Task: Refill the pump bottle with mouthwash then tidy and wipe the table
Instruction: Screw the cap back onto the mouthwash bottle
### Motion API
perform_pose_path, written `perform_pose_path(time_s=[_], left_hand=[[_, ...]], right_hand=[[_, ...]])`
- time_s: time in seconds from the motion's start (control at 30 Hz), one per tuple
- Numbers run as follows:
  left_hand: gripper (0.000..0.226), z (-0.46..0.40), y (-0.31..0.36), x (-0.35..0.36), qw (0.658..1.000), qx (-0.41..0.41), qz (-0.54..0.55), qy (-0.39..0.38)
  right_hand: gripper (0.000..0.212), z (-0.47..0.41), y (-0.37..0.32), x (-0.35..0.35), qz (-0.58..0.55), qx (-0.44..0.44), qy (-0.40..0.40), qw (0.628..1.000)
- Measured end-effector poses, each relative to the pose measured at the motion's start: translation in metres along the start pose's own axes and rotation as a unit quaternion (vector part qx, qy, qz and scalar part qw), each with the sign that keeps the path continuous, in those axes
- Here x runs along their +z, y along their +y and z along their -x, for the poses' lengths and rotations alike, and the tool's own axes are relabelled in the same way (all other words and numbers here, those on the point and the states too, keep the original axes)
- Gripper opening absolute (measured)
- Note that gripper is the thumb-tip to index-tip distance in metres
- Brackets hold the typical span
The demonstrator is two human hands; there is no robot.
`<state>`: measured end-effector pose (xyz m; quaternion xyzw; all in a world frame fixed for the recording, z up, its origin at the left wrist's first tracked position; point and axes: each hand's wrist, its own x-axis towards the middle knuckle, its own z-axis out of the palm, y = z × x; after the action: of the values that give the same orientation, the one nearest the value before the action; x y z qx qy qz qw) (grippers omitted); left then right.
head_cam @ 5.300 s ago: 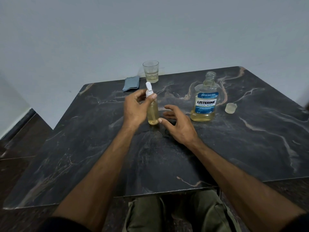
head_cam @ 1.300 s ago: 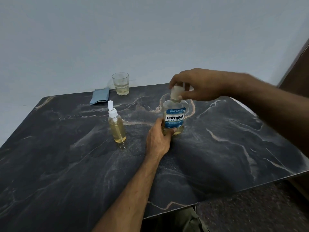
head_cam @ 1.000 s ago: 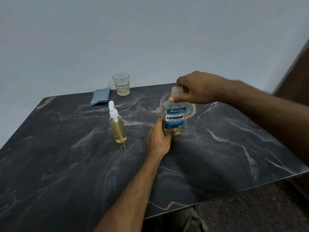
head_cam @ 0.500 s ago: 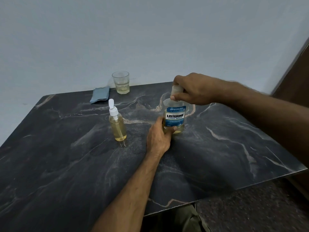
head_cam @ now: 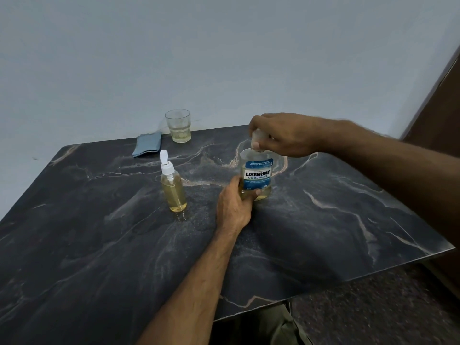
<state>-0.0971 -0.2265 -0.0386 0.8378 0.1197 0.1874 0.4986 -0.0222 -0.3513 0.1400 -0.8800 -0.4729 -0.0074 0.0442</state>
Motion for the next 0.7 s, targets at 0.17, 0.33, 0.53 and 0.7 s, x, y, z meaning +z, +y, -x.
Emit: perform_pose_path(time_s=[0.17, 0.33, 0.53, 0.7], left_hand=[[0.043, 0.000, 0.000, 0.001, 1.000, 0.001, -0.004, 0.008], [0.044, 0.000, 0.000, 0.000, 1.000, 0.002, -0.004, 0.004], [0.040, 0.002, 0.001, 0.001, 1.000, -0.001, -0.018, 0.006], [0.038, 0.003, 0.001, 0.002, 1.000, 0.003, -0.023, 0.018]], right_hand=[[0.048, -0.009, -0.004, 0.016, 0.061, 0.083, 0.052, 0.993], [0.049, -0.012, -0.005, 0.017, 0.194, 0.020, 0.131, 0.972], [0.044, -0.023, -0.010, 0.016, 0.265, -0.014, 0.108, 0.958], [0.046, -0.029, -0.010, 0.024, 0.269, 0.037, 0.123, 0.954]])
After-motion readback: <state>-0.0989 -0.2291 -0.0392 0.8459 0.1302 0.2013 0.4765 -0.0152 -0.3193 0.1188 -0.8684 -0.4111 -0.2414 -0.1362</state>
